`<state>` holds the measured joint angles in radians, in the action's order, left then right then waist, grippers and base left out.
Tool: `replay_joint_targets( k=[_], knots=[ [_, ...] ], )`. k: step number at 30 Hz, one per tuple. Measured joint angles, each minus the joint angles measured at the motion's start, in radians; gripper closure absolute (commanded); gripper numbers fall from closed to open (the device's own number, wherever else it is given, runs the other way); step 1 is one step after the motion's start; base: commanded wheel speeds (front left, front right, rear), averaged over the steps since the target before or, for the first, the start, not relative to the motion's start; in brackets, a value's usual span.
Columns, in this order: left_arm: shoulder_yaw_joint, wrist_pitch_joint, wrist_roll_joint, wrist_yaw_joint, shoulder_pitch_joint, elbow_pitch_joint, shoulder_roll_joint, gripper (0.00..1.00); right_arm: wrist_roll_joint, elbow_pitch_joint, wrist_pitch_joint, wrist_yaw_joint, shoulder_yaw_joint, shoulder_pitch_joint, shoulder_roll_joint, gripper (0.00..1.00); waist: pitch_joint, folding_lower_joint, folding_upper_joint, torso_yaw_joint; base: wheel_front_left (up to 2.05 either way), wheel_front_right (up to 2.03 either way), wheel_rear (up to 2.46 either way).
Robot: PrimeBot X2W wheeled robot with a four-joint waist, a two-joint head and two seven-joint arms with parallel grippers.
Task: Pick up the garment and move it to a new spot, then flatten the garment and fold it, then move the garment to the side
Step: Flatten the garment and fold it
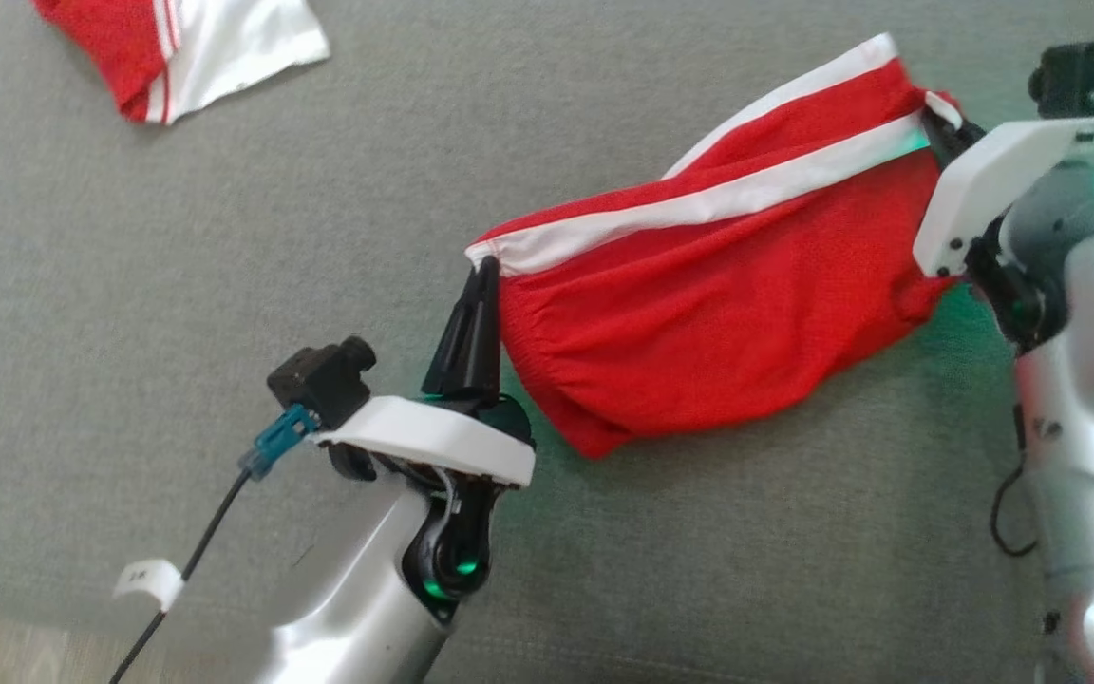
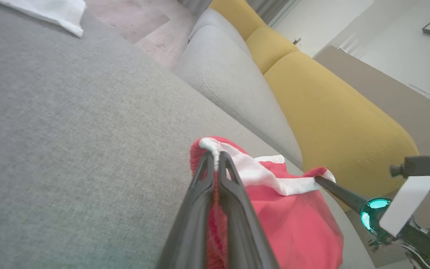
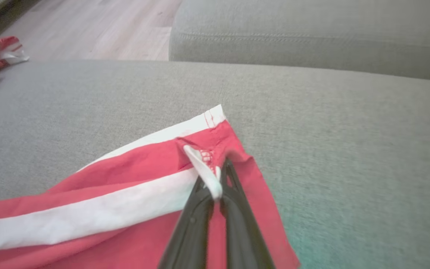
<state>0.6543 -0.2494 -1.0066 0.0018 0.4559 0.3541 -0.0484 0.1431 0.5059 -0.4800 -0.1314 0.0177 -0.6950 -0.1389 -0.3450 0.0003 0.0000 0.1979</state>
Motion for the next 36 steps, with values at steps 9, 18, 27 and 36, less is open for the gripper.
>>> replay_joint_targets(
  k=[9, 18, 27, 36],
  knots=[
    [0.059, 0.000, -0.064, 0.061, 0.024, 0.009, 0.002, 0.52, -0.043, 0.164, 0.097, 0.000, -0.014, -0.126, -0.011, 0.00, -0.038, -0.0001, 0.0000, 0.040, 0.00, 0.00, 0.00],
    [0.048, 0.000, 0.000, 0.087, 0.024, 0.012, 0.002, 0.00, -0.025, 0.273, 0.230, 0.000, -0.029, -0.175, -0.013, 0.00, -0.010, -0.0003, 0.0000, 0.027, 0.00, 0.00, 0.00],
    [-0.075, 0.000, 0.263, 0.088, -0.097, -0.048, -0.012, 0.00, 0.025, 0.318, 0.302, 0.000, -0.093, -0.148, -0.072, 0.00, 0.063, -0.0004, 0.0000, 0.016, 0.00, 0.00, 0.00],
    [-0.156, -0.004, 0.391, 0.129, -0.237, -0.185, -0.089, 0.00, 0.075, 0.391, 0.265, 0.000, -0.110, -0.045, -0.132, 0.00, 0.107, -0.0004, 0.0000, 0.064, 0.00, 0.00, 0.00]
  ],
)
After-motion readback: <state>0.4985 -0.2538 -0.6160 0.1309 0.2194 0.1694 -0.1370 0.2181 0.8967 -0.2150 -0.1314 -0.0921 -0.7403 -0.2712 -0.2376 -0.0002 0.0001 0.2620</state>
